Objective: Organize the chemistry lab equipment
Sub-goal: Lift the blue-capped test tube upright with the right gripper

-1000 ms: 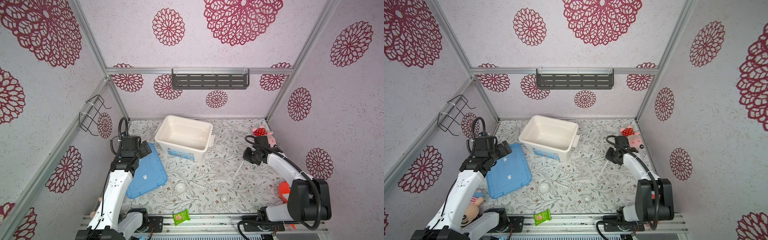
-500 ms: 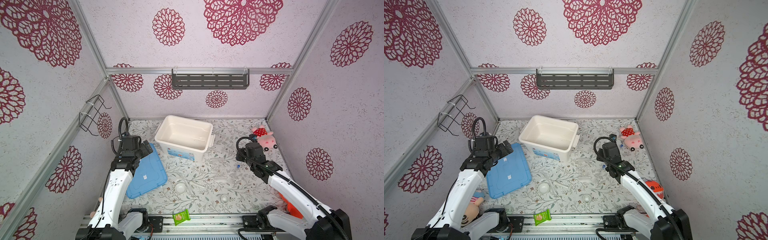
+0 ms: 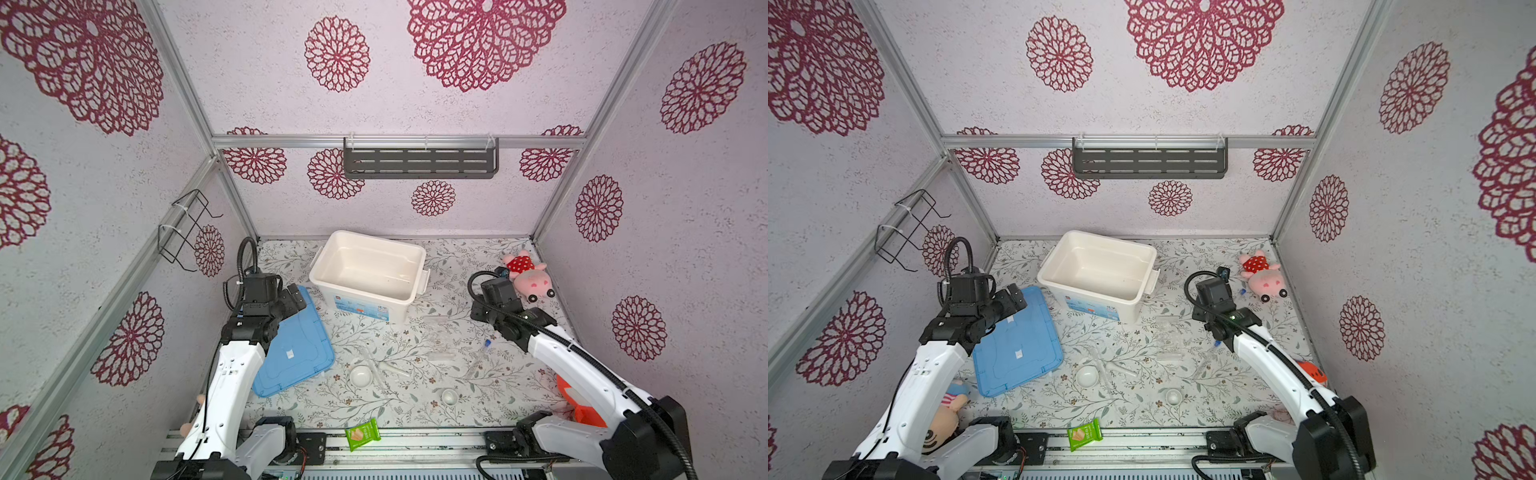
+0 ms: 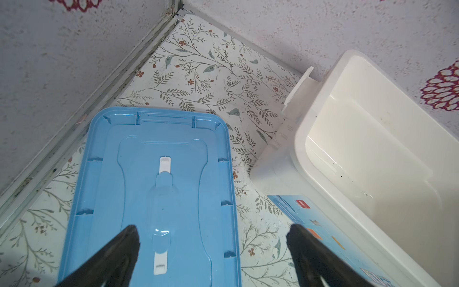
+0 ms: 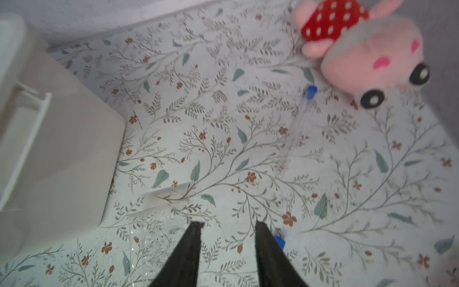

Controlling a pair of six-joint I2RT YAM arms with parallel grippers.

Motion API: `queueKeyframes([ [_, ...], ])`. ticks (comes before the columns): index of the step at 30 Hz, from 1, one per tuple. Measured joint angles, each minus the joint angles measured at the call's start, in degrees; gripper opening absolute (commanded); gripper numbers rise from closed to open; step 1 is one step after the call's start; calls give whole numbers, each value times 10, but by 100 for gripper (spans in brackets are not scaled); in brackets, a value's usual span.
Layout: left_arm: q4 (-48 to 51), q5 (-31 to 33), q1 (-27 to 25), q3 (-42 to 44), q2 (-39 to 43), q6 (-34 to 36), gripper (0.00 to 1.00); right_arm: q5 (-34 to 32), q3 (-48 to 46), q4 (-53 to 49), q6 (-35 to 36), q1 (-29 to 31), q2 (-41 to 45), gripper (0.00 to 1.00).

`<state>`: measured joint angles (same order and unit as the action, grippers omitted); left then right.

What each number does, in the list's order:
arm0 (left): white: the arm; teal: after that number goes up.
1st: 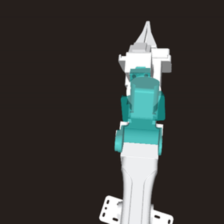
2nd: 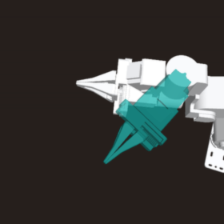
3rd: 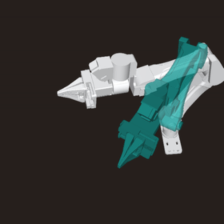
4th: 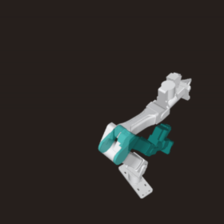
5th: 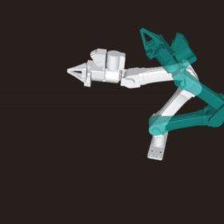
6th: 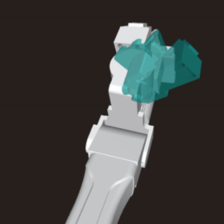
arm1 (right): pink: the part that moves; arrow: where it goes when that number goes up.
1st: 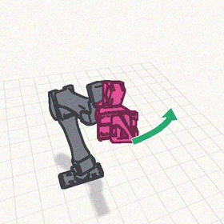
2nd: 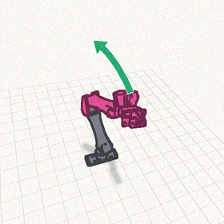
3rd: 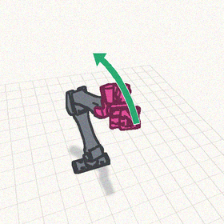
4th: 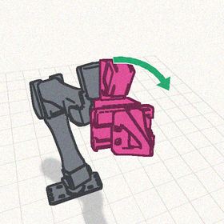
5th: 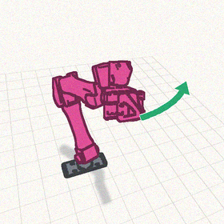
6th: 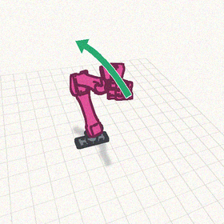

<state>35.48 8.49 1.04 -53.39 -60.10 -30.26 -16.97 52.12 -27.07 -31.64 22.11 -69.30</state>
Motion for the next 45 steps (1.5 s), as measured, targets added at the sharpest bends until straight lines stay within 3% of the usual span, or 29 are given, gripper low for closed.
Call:
queueKeyframes([
  [5,0,-1,0,6,6,3,97,120,7,-90,-3,-116,-82,51],
  [14,5,-2,0,8,5,16,97,233,81,-174,-7,-123,-253,61],
  [30,32,16,0,16,41,45,97,245,119,-210,-23,-130,-339,50],
  [37,35,17,1,16,41,47,97,234,123,-221,-12,-130,-344,34],
  [45,35,24,1,17,43,45,97,219,109,-223,21,-131,-334,27],
])
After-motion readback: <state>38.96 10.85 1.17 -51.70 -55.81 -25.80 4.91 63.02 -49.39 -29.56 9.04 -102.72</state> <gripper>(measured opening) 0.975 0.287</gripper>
